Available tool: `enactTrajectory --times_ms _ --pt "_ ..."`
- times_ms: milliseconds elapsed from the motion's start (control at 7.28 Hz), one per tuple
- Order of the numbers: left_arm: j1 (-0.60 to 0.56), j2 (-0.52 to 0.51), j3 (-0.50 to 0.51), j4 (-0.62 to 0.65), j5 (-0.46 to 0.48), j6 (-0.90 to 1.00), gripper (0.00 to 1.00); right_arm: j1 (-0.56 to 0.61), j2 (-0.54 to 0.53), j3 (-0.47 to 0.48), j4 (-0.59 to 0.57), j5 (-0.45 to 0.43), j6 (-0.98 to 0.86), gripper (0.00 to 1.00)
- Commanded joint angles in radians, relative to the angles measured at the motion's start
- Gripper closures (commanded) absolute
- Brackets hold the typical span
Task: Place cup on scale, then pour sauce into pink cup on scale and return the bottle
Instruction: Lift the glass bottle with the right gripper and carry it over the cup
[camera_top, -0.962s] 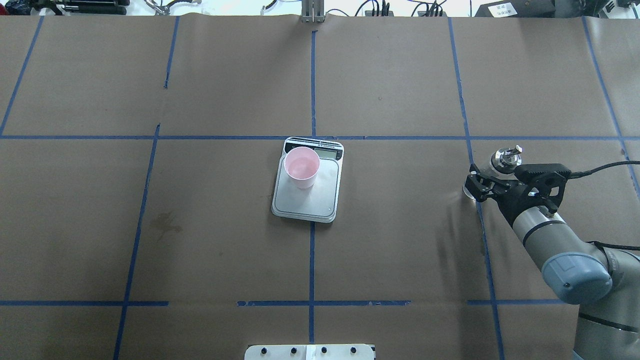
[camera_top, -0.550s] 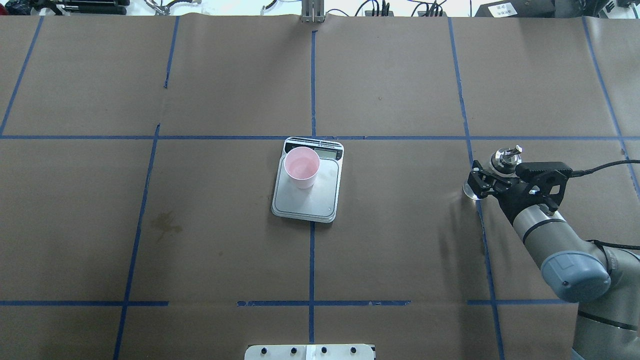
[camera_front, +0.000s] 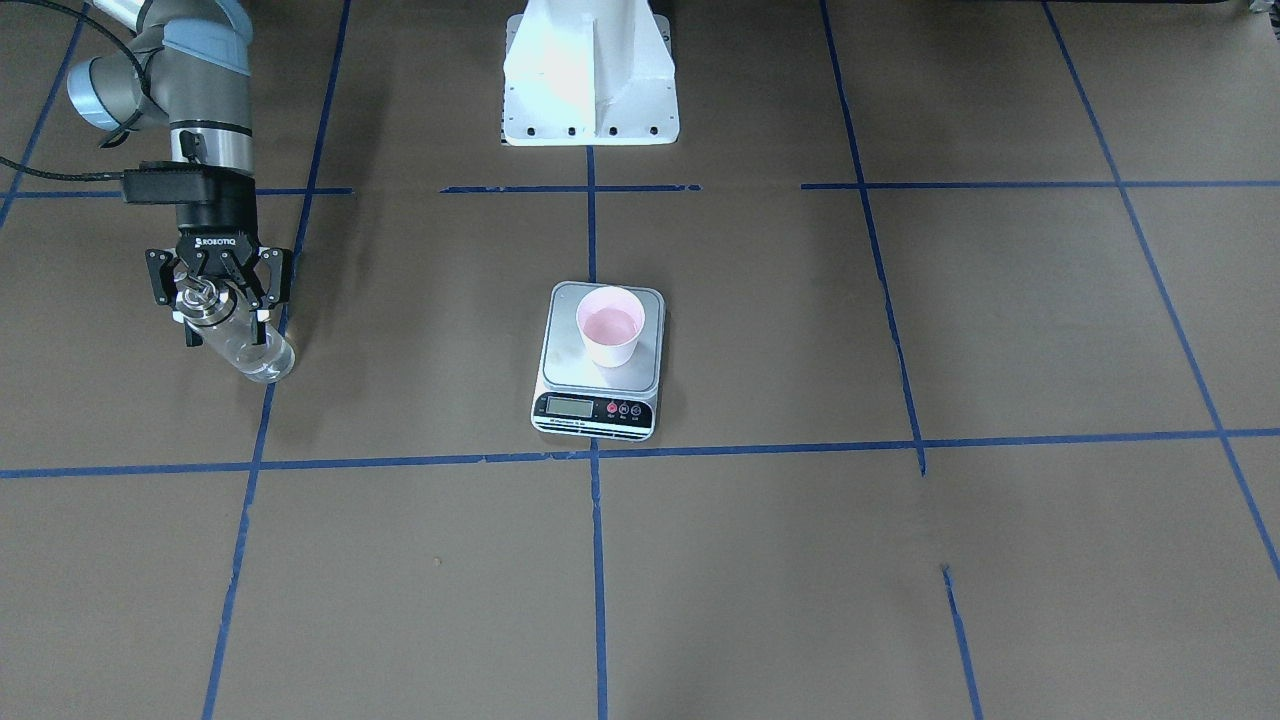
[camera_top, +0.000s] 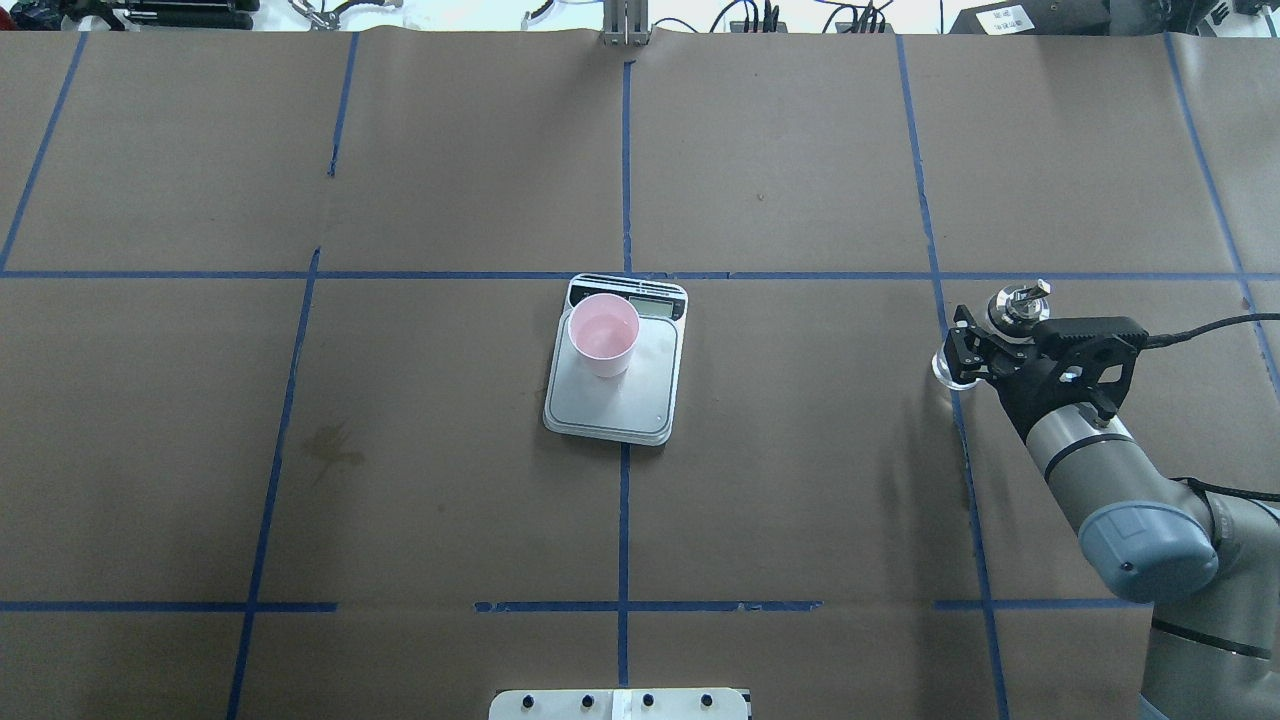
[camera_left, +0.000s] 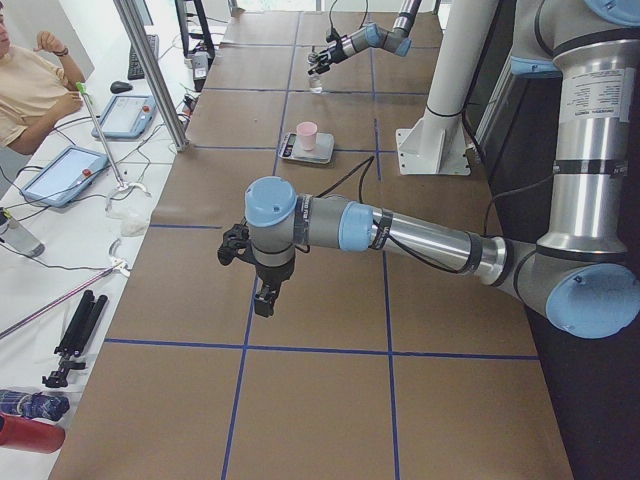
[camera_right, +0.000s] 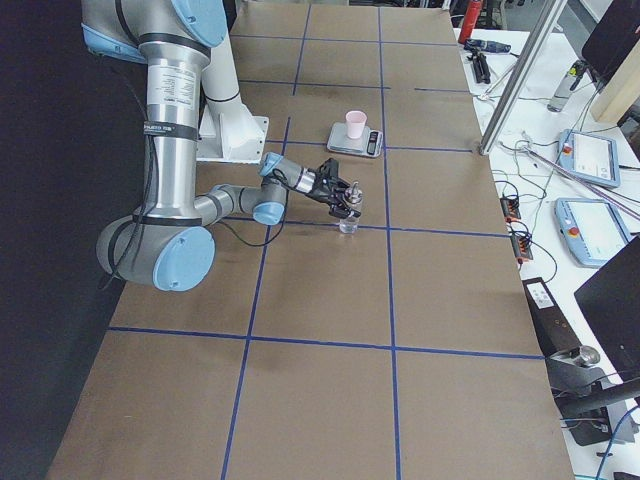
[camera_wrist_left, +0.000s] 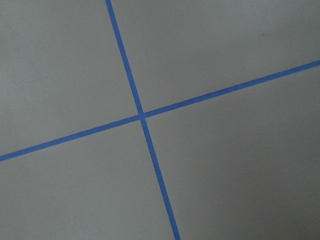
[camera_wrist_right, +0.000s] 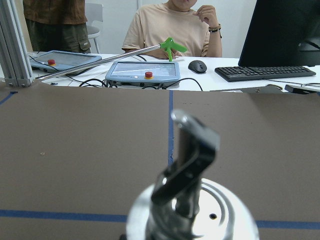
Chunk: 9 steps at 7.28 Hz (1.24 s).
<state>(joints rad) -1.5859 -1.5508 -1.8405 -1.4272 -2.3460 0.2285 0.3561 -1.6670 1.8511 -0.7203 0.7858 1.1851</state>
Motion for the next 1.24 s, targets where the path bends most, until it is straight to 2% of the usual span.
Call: enactTrajectory --times_ms 0,275,550,824,962,1099 --pt "0.0 0.017 -0.002 0.001 0.001 0.0 0.0 0.0 0.003 0.051 -0.002 -0.014 -0.057 1.0" --pt "0.0 0.058 0.007 0.002 0.004 -0.009 0.0 0.0 0.022 0.073 -0.002 -0.011 -0.222 1.0" --pt "-0.002 0.113 0.004 0.001 0.001 -0.005 0.0 0.001 0.085 0.073 -0.014 -0.01 -0.3 1.0" --pt "-0.002 0.117 0.004 -0.001 0.002 -0.003 0.0 0.01 0.142 0.074 -0.019 -0.013 -0.443 1.0" --pt "-0.002 0.115 0.003 -0.001 0.002 -0.005 0.0 0.012 0.2 0.077 -0.104 -0.016 -0.484 1.0" --pt "0.0 0.115 0.003 -0.001 0.002 -0.003 0.0 0.012 0.319 0.077 -0.307 -0.049 -0.536 1.0"
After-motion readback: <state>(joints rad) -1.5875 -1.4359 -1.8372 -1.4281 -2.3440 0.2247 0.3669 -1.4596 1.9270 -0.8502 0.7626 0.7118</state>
